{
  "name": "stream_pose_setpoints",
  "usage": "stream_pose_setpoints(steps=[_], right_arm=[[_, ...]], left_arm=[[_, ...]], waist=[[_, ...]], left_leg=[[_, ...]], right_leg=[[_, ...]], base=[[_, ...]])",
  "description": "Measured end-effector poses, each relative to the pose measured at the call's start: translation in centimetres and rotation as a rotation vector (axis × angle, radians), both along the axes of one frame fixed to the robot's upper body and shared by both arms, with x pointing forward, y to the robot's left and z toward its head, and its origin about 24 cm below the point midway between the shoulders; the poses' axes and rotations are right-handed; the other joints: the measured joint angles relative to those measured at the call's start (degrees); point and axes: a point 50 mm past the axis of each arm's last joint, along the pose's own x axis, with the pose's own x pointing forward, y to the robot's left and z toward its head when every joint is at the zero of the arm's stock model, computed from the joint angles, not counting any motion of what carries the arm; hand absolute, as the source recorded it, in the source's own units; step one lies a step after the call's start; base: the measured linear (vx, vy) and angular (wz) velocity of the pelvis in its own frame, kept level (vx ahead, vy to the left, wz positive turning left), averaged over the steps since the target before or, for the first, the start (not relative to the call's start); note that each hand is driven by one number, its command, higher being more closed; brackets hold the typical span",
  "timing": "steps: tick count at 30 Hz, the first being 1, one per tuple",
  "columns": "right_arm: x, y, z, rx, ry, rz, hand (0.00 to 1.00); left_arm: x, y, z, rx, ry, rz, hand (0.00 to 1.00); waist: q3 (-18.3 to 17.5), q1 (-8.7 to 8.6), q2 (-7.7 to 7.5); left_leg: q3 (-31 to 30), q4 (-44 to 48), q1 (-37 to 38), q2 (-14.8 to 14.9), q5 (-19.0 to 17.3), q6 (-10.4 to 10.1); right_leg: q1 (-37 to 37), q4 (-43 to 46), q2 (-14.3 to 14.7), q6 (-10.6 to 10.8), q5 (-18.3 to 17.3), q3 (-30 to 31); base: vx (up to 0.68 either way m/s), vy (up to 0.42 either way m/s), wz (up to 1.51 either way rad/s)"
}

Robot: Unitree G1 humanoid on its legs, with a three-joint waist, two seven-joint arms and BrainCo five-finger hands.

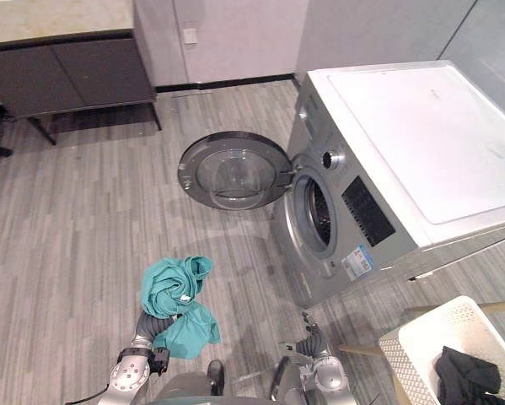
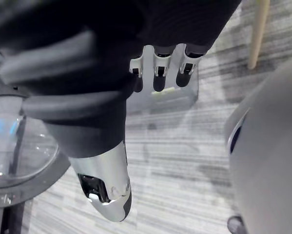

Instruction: Pick up the laundry basket with both hands and put the clothes into the washing machine.

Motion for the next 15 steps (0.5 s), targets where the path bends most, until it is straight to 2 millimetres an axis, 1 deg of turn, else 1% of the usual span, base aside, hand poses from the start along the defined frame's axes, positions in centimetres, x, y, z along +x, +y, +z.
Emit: stream_pose_setpoints(steps=[1, 2, 3, 4, 5, 6, 7, 8, 9, 10, 11, 12, 13, 14, 15], right_arm=[[-0.1, 0.0, 0.0, 0.000, 0.001, -0.001, 0.00], [-0.1, -0.1, 0.1, 0.000, -0.006, -0.001, 0.00], [0.0, 0.0, 0.3, 0.004, -0.015, 0.003, 0.00], [0.6, 0.1, 0.6, 0.005, -0.037, 0.009, 0.00], [1.1, -0.1, 0.9, -0.001, -0.058, 0.015, 0.00], [1.5, -0.2, 1.2, -0.015, -0.074, 0.036, 0.00], [2.1, 0.1, 1.5, -0.017, -0.091, 0.056, 0.00], [2.3, 0.0, 1.6, -0.020, -0.098, 0.054, 0.00], [2.6, -0.1, 1.8, -0.024, -0.109, 0.052, 0.00], [2.7, -0.2, 1.9, -0.027, -0.110, 0.056, 0.00], [2.7, -0.2, 1.8, -0.027, -0.110, 0.057, 0.00], [2.8, 0.3, 1.8, -0.013, -0.109, 0.058, 0.00], [2.6, 0.6, 1.7, -0.004, -0.104, 0.054, 0.00], [2.4, 1.0, 1.4, 0.006, -0.093, 0.049, 0.00], [2.3, 0.9, 1.3, -0.002, -0.088, 0.045, 0.00]], left_arm=[[0.0, -0.3, 0.0, -0.001, 0.002, -0.019, 1.00], [0.1, -0.9, 0.0, 0.001, 0.000, -0.057, 1.00], [0.4, -1.3, 0.2, 0.005, -0.013, -0.083, 1.00], [0.4, -1.5, 0.2, 0.002, -0.012, -0.092, 1.00], [0.4, -1.9, 0.2, -0.007, -0.008, -0.099, 1.00], [0.3, -2.2, 0.1, -0.017, -0.001, -0.107, 1.00], [0.5, -2.9, 0.1, -0.038, -0.006, -0.118, 1.00], [0.5, -3.2, 0.1, -0.045, -0.004, -0.121, 1.00], [0.8, -3.6, 0.3, -0.053, -0.014, -0.129, 1.00], [1.1, -4.3, 0.6, -0.064, -0.030, -0.155, 1.00], [1.2, -4.5, 0.6, -0.065, -0.033, -0.160, 1.00], [1.3, -4.7, 0.7, -0.066, -0.037, -0.170, 1.00], [1.3, -4.7, 0.7, -0.068, -0.036, -0.170, 1.00], [1.3, -4.8, 0.7, -0.068, -0.035, -0.170, 1.00], [1.1, -4.9, 0.5, -0.075, -0.026, -0.167, 1.00]], waist=[[-0.06, -0.47, 0.12], [-0.53, -1.67, 0.66], [-0.44, -1.77, 0.88], [-0.17, -1.55, 1.36], [0.25, -1.34, 2.50], [0.51, -0.66, 3.60], [0.81, 0.58, 3.52], [0.96, 0.68, 3.28], [1.12, 0.62, 3.04], [1.50, 0.65, 2.64], [1.51, 0.70, 2.77], [1.77, 0.74, 2.96], [1.95, 0.75, 2.81], [2.19, 0.98, 2.48], [2.14, 1.09, 3.20]], left_leg=[[0.07, 0.38, 0.79, 0.29, -0.81, -0.85], [0.45, 3.33, 1.03, 1.56, -1.87, -2.63], [1.82, 9.12, -1.17, 2.88, -2.05, -3.32], [3.55, 17.07, -4.04, 4.88, -1.98, -4.19], [5.14, 26.62, -6.64, 7.29, -1.07, -5.46], [5.53, 38.74, -9.98, 10.94, 1.90, -5.71], [6.30, 47.32, -12.29, 12.71, 0.32, -3.68], [6.26, 48.54, -13.14, 12.61, -0.22, -2.81], [6.30, 48.52, -14.29, 12.55, -0.64, -2.18], [5.90, 44.92, -16.03, 12.46, -1.68, -1.67], [5.60, 43.54, -16.24, 12.44, -2.10, -1.61], [3.37, 37.85, -17.24, 11.59, -2.50, -1.64], [1.73, 34.30, -17.57, 10.78, -2.49, -1.67], [-3.42, 25.37, -17.61, 8.59, -1.94, -2.51], [-9.66, 15.73, -16.67, 6.94, 0.97, -4.70]], right_leg=[[0.55, -0.71, 0.56, -1.57, 2.50, 0.40], [1.88, -1.56, 1.72, -2.72, 4.25, 0.11], [2.71, -2.67, 2.84, -2.74, 3.94, 0.28], [4.45, -4.26, 4.36, -2.92, 3.92, 0.88], [6.88, -6.30, 6.52, -3.53, 4.20, 2.25], [10.47, -9.07, 9.24, -4.15, 4.38, 5.35], [14.02, -11.01, 10.62, -4.17, 4.38, 10.40], [15.28, -11.74, 10.60, -4.17, 4.39, 12.15], [17.00, -12.76, 10.39, -4.16, 4.39, 14.48], [19.06, -13.87, 10.26, -4.14, 4.39, 18.33], [19.42, -13.97, 10.24, -4.14, 4.39, 19.08], [20.56, -14.01, 10.04, -4.13, 4.39, 21.61], [20.93, -13.94, 9.81, -4.07, 4.36, 23.08], [21.44, -13.38, 8.67, -2.65, 3.64, 25.19], [21.40, -12.65, 8.44, -0.71, 2.61, 27.37]], base=[[0.53, -0.135, 0.28], [0.48, -0.128, 0.20], [0.50, -0.138, -0.08], [0.38, -0.123, -0.61], [0.48, -0.141, -1.11], [0.68, -0.130, -1.80], [0.48, -0.070, -1.77], [0.47, -0.002, -1.57], [0.40, 0.092, -1.34], [0.40, 0.092, -1.20], [0.36, 0.158, -1.38], [0.24, 0.195, -0.95], [0.36, 0.310, -1.37], [0.34, 0.361, -1.40], [0.28, 0.333, -1.43]])
